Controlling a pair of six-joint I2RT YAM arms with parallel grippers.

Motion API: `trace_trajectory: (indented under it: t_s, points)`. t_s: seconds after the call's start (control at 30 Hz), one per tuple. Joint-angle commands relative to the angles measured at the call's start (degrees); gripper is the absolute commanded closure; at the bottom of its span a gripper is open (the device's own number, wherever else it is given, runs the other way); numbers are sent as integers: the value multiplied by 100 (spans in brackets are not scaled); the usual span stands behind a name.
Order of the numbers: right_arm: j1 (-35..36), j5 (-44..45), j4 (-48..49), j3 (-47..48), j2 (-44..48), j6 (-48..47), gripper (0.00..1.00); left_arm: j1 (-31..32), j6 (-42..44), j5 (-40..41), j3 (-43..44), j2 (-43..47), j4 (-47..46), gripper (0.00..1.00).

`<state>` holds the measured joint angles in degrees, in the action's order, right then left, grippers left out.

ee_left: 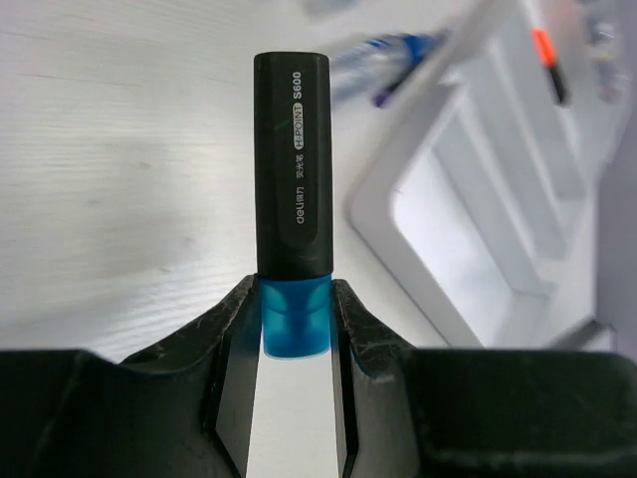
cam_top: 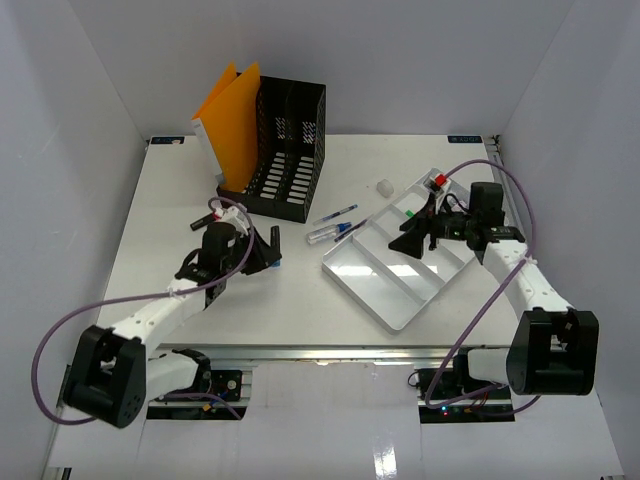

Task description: Organize the desk

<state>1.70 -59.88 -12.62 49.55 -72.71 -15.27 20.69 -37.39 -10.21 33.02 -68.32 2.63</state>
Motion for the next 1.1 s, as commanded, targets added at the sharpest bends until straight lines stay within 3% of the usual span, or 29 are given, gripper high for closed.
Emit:
trace_trajectory:
  t_s: [0.0, 0.13, 0.27, 0.47, 0.77, 1.0, 1.07]
  points:
    - [756, 256, 1613, -315, -141, 2265, 10, 23, -373, -2026, -903, 617, -2175, 98]
    - [1456, 1226, 2017, -187, -622, 3422, 12, 233, -794, -2597, -1308, 410, -3343, 99]
    - [1703, 874, 2449, 359, -1422, 4582, 16, 659, -675, -2383, -1062, 10, -3486, 99]
    - [2301, 1262, 2799, 763, -2074, 5163, 20, 916, -623, -2258, -590, -514, -3534, 99]
    - [2720, 1233, 3063, 978, -2520, 5518, 38, 1034, -507, -2231, -95, -997, -3480, 98]
    - [2789, 1218, 3175, 934, -2602, 5515, 73, 1060, -521, -2251, 64, -1136, -3438, 95]
    - [2792, 1150, 3296, 929, -2616, 5559, 81, 1060, -515, -2275, 106, -1139, -3390, 89]
